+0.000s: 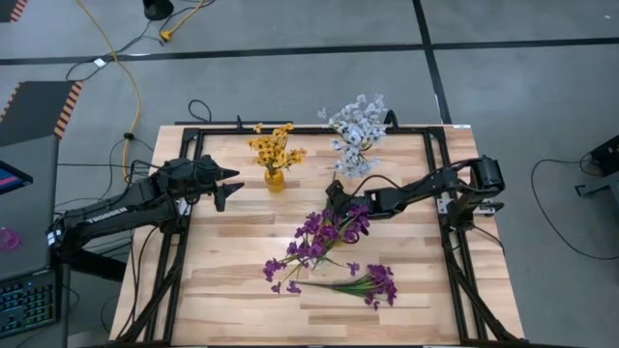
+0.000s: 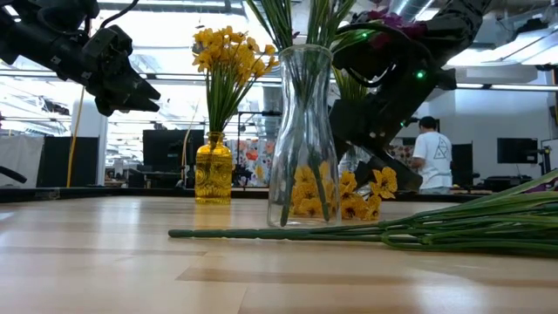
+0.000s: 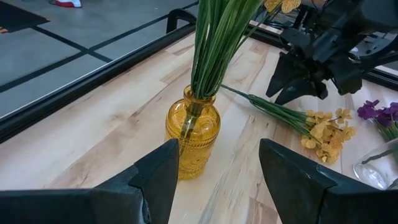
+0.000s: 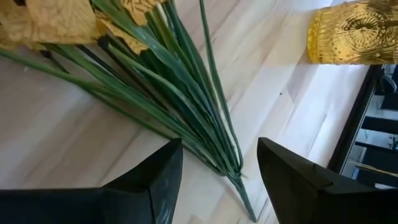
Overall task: Sort flowers into vase by color
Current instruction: Put the yellow flowers into the yellow vase
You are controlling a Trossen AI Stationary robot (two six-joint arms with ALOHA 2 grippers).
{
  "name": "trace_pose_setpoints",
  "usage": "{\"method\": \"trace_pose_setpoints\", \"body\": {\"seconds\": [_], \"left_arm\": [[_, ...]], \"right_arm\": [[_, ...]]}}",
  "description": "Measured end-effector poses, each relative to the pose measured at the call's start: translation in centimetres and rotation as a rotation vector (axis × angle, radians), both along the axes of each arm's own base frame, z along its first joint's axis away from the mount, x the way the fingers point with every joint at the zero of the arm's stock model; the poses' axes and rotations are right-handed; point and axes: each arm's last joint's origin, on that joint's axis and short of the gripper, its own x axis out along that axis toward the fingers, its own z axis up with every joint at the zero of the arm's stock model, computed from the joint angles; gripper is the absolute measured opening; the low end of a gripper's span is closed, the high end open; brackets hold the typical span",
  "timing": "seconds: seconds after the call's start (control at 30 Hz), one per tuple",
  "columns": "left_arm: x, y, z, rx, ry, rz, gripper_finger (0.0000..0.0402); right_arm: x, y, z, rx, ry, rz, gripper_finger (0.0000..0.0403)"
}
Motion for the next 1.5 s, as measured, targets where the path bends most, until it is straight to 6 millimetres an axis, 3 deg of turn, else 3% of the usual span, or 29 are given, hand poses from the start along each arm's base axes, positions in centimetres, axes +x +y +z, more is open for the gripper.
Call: {"method": "trace_pose_setpoints", "body": {"seconds": [0.7, 1.03, 1.33, 1.5], "left_arm": [[0.0, 0.0, 0.0, -0.001, 0.000, 0.000, 0.0210], [0.0, 0.0, 0.0, -0.002, 0.000, 0.001, 0.0210], [0.0, 0.0, 0.0, -0.006, -0.001, -0.003, 0.0210], [0.0, 0.0, -0.1, -0.012, 0.011, -0.005, 0.0210]], "right_arm": [[0.1, -1.0, 0.0, 0.085, -0.007, 0.021, 0.0233], [0.0, -1.3, -0.1, 0.148, -0.028, -0.027, 0.0198], [1.1, -1.0, -2.7, 0.139, -0.018, -0.030, 0.0191], [1.2, -1.1, -3.1, 0.131, -0.017, -0.036, 0.0178]]}}
